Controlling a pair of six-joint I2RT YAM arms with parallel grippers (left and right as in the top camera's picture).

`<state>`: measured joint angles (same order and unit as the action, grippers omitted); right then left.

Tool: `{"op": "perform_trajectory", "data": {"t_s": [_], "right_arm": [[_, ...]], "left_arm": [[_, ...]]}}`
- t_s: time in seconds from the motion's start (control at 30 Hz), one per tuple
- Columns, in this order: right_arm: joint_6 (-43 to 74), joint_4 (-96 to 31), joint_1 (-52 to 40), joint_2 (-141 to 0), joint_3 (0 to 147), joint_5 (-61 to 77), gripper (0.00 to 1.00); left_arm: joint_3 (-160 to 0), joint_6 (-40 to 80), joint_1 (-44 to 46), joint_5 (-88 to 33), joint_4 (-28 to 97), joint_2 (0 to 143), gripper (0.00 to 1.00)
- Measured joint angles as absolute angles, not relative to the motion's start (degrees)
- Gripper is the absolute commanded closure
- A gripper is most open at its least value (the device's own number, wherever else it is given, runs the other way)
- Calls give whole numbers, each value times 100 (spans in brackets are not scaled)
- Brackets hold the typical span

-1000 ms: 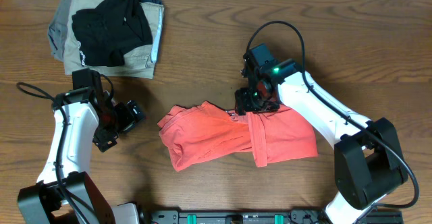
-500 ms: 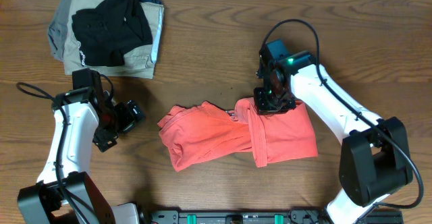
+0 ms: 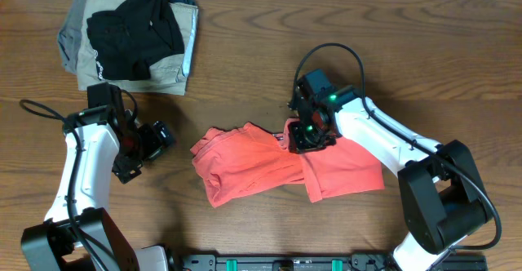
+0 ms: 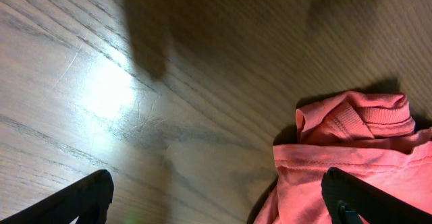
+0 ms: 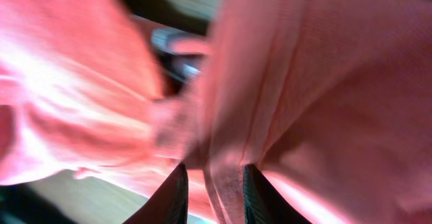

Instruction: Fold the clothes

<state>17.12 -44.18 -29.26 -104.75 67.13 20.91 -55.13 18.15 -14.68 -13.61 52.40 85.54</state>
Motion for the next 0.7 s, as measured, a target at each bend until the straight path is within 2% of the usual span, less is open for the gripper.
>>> {"op": "perform_trajectory", "data": {"t_s": [0.27,0.43,0.57,0.7], "right_arm": [[1717,-4294,-2954,-10475,6871,2961,65],[1570,-5295,-2888,-10473,7511,3072,66],[1520,-6392,-2644,-10471,8038,2528,64],[1406,-6997,-2434,-10471,8082,1739,75]], "left_arm": [[-5513,1815,-1468,-1361,5231,8554,0],[-5513,1815,-1468,-1361,5229,8554,0],[-5509,1815,-1468,-1361,5227,8554,0],[-5509,1815,-1468,-1361,5227,8554,0]]}}
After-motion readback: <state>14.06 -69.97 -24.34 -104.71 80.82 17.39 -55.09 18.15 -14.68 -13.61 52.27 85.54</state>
